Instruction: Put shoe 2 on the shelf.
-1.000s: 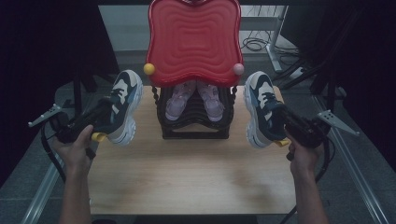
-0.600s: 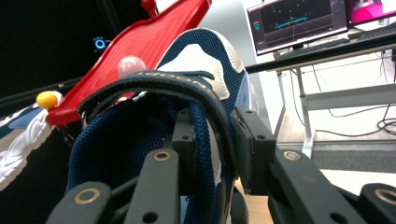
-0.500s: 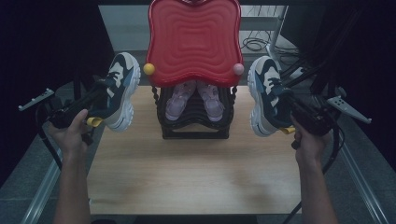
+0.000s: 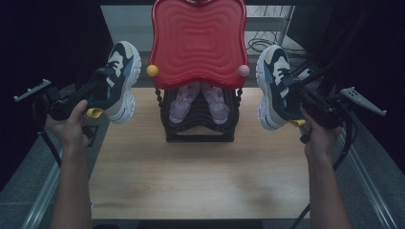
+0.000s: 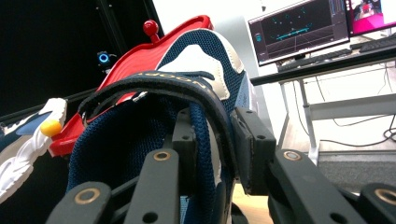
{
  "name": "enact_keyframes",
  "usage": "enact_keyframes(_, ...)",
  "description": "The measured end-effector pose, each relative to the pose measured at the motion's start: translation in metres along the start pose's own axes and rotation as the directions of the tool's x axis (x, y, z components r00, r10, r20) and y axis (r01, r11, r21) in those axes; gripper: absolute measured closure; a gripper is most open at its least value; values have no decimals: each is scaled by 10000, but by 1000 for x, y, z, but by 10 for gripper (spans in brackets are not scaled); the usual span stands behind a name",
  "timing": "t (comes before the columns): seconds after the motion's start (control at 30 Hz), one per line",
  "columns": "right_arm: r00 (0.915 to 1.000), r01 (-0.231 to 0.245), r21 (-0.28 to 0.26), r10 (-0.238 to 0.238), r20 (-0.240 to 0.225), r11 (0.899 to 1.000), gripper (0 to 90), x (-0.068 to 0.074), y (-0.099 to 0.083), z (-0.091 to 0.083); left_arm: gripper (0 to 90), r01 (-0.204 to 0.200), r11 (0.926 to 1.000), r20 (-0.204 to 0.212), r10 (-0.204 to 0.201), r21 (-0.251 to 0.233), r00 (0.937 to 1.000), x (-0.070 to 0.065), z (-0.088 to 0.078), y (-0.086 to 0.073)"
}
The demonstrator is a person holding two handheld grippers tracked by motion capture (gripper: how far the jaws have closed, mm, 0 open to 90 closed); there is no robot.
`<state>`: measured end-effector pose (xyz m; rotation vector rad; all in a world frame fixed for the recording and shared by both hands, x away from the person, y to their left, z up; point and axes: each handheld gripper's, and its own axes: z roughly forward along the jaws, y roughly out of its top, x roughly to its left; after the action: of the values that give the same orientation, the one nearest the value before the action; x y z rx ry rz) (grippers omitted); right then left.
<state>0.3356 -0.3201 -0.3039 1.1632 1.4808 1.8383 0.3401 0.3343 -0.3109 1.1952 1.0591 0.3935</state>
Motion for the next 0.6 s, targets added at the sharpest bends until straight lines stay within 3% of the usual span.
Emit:
enact_keyframes(0.13, 9997, 241, 34, -241, 33, 9997, 716, 5, 15, 5, 707, -35, 9998, -10, 34, -171, 10000, -4, 2, 9)
enact_keyframes(0.27, 9995, 242, 58, -241, -218, 9997, 717, 9, 29, 13, 708, -150, 9996, -19, 149, -230, 9999, -8, 6, 18)
enact_keyframes(0.6, 9986, 437, 324, -426, -326, 9985, 716, 19, 44, 33, 707, -277, 9996, 1, 277, -84, 9996, -15, 20, 32)
